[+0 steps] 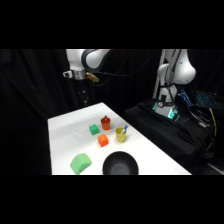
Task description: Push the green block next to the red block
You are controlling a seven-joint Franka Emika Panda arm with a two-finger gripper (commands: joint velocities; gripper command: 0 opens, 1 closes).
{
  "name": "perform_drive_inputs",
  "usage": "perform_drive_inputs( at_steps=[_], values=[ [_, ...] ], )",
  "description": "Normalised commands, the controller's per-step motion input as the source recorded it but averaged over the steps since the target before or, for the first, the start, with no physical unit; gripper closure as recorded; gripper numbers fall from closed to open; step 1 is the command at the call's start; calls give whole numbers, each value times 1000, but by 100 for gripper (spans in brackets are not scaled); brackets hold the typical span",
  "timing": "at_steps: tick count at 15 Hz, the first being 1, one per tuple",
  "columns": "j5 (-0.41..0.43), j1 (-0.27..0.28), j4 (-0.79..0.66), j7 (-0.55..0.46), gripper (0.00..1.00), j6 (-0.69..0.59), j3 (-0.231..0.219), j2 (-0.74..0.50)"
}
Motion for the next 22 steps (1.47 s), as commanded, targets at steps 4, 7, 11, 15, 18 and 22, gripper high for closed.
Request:
perform_drive_inputs(
  at_steps=[4,7,11,15,18,22],
  values=[
    [141,-198,398,-257,0,40,80,404],
    [120,-181,303,-238,0,59,121,304],
    [97,-149,212,-221,0,93,127,242],
    [94,-144,122,-227,0,123,117,188],
    [86,-121,42,-212,0,148,110,136],
    [79,-88,-38,-181,0,169,104,57]
  ],
)
